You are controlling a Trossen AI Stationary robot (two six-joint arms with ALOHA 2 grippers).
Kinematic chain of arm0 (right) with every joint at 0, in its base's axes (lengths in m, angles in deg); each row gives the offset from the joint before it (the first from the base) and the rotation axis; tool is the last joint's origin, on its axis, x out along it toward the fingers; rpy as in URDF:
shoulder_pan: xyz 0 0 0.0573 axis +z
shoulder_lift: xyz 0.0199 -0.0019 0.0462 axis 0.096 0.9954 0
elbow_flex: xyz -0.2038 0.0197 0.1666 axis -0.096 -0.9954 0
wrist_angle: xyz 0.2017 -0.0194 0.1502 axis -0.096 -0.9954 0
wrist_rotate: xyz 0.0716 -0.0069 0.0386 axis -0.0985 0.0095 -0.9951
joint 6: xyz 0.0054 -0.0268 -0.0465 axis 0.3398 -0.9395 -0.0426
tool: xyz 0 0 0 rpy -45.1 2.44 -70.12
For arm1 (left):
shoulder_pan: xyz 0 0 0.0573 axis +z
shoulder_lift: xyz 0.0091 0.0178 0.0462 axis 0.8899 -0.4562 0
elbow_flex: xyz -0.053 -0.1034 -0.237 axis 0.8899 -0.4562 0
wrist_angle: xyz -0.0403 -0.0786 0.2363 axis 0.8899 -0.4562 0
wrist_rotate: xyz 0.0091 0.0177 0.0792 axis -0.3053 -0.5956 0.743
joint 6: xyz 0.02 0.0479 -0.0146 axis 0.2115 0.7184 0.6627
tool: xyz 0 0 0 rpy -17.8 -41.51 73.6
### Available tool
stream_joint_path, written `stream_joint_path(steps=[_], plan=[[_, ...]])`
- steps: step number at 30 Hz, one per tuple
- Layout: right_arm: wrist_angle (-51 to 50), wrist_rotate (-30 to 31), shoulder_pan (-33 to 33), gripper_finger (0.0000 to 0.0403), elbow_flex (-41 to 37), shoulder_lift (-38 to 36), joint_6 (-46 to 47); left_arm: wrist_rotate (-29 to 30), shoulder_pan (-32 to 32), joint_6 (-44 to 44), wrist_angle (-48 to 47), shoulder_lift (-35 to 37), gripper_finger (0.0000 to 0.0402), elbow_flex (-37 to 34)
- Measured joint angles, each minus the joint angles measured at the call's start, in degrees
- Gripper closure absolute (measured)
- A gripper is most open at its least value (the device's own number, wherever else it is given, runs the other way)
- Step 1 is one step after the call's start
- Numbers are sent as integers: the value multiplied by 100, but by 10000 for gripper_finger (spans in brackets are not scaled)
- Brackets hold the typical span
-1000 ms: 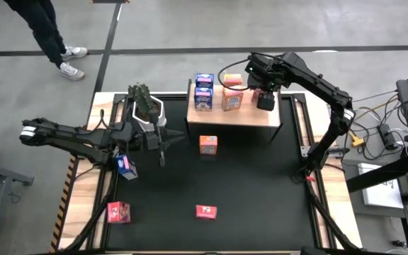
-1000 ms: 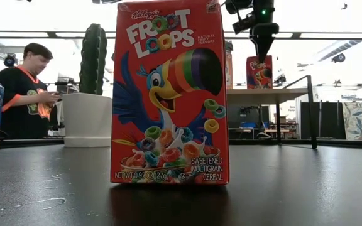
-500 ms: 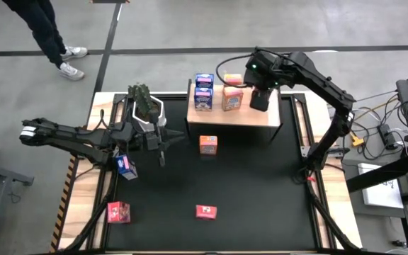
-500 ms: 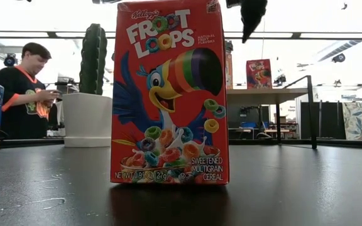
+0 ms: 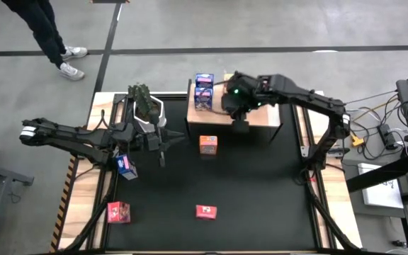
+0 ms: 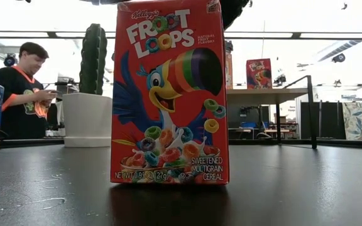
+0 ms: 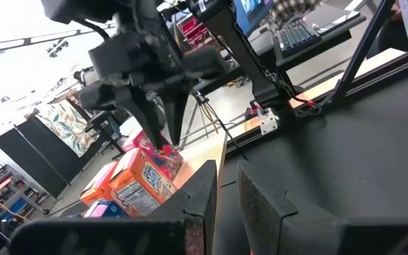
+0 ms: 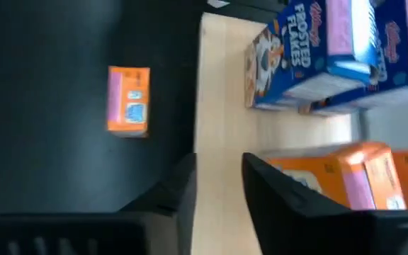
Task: Stack cereal on shelf
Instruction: Adjust the orange cereal box on the shelf
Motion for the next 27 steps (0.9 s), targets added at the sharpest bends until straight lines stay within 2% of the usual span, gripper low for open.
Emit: stream_joint_path(steps=[4,6,14,27], plan=[[294,1052,114,360,-383,52,-208,0,0,0,-45,0,361,0],[438,1263,109,382,-564,59,-330,0,0,0,-45,0,361,0],[983,1627,30,394,-878,79,-490,0,0,0,-64,0,361,0],[1336,1630,-158,394,-887,177,-646,0,0,0,-60,0,361,0]])
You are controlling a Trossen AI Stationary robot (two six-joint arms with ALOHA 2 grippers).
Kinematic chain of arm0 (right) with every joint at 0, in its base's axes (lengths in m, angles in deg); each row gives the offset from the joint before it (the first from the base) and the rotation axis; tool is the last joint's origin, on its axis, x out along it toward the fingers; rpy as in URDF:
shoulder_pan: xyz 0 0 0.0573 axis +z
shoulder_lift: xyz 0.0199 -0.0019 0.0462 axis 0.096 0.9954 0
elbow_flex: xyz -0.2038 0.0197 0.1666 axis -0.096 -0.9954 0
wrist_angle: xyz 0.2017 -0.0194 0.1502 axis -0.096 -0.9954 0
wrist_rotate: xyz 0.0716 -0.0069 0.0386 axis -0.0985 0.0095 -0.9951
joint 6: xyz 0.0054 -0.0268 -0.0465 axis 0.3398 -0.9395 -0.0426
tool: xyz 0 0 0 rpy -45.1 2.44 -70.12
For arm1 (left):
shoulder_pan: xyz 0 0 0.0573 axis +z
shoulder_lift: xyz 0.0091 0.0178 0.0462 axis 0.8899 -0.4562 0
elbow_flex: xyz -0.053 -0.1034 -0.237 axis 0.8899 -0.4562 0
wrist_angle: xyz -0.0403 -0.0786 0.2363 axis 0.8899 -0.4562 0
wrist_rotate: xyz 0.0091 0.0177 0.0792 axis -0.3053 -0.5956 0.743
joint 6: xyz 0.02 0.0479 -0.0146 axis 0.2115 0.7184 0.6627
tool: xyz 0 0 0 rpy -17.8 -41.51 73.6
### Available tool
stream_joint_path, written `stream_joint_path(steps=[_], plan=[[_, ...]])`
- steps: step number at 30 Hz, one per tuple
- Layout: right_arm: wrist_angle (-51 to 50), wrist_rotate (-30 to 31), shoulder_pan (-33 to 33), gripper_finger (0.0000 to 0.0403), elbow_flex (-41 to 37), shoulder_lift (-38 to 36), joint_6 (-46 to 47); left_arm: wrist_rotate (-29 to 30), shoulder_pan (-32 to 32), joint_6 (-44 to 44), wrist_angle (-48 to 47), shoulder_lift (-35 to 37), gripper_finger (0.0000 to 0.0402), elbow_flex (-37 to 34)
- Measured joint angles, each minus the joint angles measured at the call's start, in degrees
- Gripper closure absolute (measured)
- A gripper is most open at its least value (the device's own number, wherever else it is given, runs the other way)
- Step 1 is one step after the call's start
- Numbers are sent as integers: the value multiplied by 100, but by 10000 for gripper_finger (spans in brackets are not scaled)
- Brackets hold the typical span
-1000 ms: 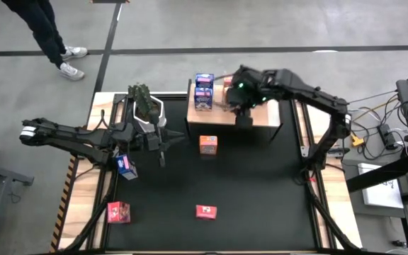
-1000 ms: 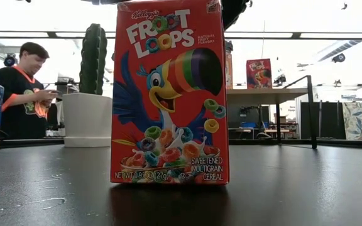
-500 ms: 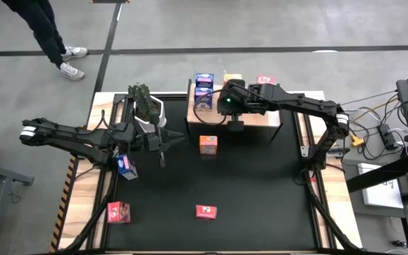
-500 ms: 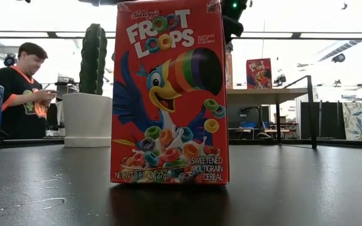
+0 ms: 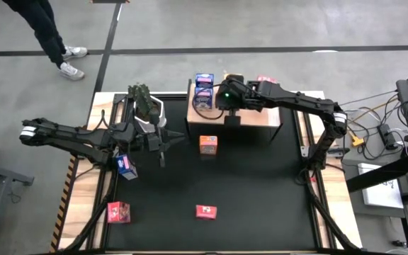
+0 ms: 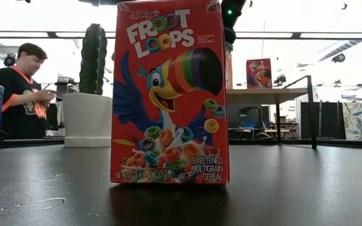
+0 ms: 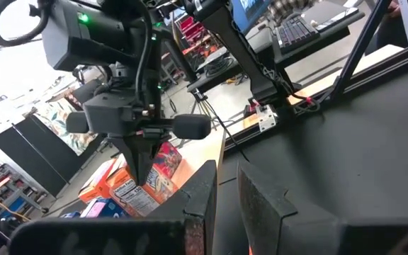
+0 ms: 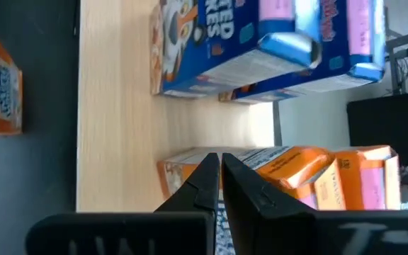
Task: Stack cereal on shelf
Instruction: Adjust the orange cereal box on the shelf, then adjust the red cereal box on the shelf
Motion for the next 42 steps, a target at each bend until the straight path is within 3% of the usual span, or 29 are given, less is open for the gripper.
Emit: stream_joint_path(steps=[32,39,42], plan=[[312,-7,-37,394,8,-9,172,0,0,0,5,0,361,0],[-468,-65,106,394,742,-13,343,0,-1,0,-13,0,361,0],[-1130,-376,102,394,1193,-22,657,0,0,0,-37,0,361,1]])
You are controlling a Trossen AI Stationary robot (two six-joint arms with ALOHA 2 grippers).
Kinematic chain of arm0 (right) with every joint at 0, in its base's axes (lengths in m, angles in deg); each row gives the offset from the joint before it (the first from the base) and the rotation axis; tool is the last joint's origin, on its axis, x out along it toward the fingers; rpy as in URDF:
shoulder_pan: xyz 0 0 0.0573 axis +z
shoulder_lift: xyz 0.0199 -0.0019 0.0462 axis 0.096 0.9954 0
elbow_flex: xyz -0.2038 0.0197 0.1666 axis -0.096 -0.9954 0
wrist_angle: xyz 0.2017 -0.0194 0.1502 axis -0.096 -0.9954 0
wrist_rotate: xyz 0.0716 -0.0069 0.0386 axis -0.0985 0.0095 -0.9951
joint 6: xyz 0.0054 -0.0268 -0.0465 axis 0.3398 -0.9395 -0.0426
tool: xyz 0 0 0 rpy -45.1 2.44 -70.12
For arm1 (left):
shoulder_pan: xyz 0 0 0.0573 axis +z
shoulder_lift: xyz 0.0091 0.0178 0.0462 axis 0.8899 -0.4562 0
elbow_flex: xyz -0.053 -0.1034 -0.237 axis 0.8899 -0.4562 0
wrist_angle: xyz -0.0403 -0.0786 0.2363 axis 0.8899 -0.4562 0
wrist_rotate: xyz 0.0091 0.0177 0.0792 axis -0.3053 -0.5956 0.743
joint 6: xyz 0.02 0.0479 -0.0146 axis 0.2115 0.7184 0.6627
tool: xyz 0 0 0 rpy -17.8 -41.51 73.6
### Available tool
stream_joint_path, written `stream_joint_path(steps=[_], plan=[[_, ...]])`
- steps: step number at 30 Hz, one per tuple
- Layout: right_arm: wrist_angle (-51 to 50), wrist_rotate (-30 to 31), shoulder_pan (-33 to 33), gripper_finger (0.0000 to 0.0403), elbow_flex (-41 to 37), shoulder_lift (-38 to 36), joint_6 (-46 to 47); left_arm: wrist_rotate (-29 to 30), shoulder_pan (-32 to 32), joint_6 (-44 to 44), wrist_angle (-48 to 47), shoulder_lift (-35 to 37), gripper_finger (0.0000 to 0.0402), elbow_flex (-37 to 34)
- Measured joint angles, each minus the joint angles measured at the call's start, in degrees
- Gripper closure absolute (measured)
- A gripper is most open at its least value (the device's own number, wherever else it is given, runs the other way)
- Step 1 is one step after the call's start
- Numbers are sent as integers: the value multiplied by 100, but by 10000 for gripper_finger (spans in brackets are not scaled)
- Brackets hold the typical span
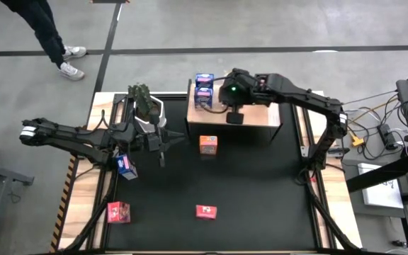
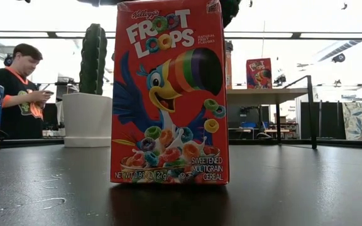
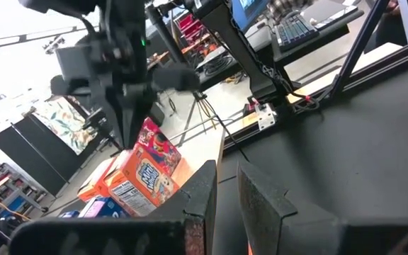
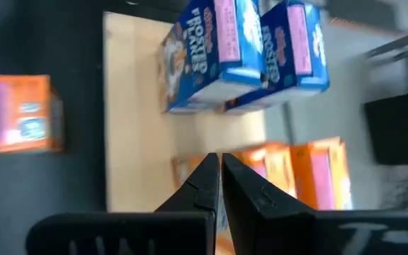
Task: Stack cereal on shelf
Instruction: Adjust the red cereal box on the shelf
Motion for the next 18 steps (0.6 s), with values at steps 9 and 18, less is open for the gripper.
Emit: stream_joint_path(steps=[9,18], plan=[[-2257,-284,-154,394,427,-79,1441,0,-2,-50,-42,0,361,1],[-2342,-169,-494,394,-294,-473,2063,0,-1,-107,-90,0,361,1]])
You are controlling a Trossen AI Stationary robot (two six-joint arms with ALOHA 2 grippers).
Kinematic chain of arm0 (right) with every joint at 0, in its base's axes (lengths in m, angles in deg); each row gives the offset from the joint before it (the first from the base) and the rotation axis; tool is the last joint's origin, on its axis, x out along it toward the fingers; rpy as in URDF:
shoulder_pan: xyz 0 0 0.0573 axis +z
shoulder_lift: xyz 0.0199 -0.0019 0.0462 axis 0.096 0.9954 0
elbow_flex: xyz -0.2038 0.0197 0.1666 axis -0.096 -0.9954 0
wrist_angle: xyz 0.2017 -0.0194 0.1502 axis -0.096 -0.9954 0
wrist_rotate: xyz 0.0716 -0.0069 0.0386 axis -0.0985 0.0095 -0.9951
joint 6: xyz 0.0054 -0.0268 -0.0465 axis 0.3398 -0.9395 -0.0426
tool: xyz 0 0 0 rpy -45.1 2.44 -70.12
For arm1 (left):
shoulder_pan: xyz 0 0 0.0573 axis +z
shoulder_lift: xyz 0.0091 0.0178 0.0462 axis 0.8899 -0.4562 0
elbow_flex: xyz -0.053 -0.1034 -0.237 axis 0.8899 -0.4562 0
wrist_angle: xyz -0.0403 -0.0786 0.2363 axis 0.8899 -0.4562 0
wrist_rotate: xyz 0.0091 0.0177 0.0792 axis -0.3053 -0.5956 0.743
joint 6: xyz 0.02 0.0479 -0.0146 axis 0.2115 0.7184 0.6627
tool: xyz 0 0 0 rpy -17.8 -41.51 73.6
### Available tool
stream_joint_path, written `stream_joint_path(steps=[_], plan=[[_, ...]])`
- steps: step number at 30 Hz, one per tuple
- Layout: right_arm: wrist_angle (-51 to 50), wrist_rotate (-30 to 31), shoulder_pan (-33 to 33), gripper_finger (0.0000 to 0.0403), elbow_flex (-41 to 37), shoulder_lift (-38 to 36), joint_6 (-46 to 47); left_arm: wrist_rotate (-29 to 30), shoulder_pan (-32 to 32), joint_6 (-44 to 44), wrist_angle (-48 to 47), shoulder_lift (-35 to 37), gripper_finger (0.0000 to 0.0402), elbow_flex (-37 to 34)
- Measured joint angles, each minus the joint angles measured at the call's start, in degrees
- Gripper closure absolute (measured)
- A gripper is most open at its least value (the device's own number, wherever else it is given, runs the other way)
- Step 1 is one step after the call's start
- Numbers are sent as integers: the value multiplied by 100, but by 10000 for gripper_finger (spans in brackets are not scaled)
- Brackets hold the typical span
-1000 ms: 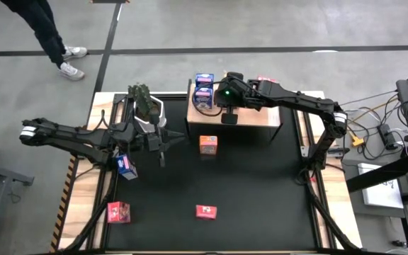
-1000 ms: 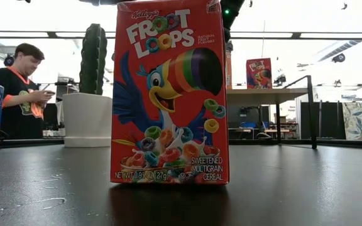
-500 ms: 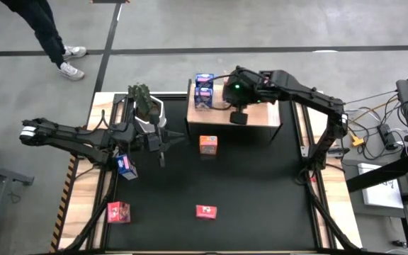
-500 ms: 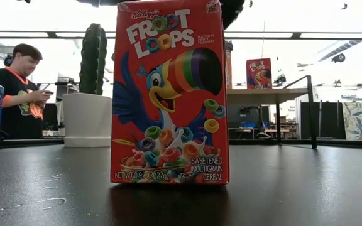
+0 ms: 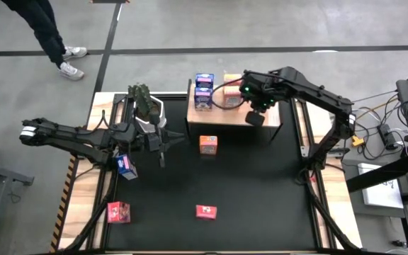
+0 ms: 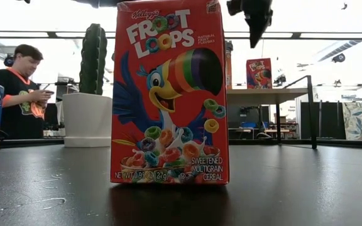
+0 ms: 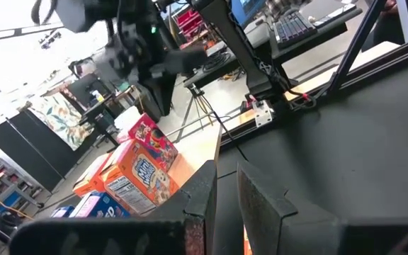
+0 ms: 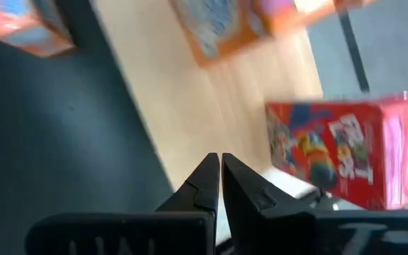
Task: Stack cereal on shelf
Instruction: Adjust the red cereal box on the shelf
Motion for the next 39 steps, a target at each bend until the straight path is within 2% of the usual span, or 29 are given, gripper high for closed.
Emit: stream_joint_path(steps=[5,8,14,19,39], plan=[[175,373,-492,394,-744,-270,-21,0,1,0,0,0,361,0],[574,385,-849,394,-1139,-372,-193,0,-1,0,2,0,361,0],[1133,401,-1280,394,-1465,-418,-626,0,0,0,2,0,361,0],[1316,728,-1348,394,-1516,-382,-862,-2,0,2,2,0,361,0],[1375,696,-1345,394,-1752,-383,-1058,0,0,2,-87,2,361,0]])
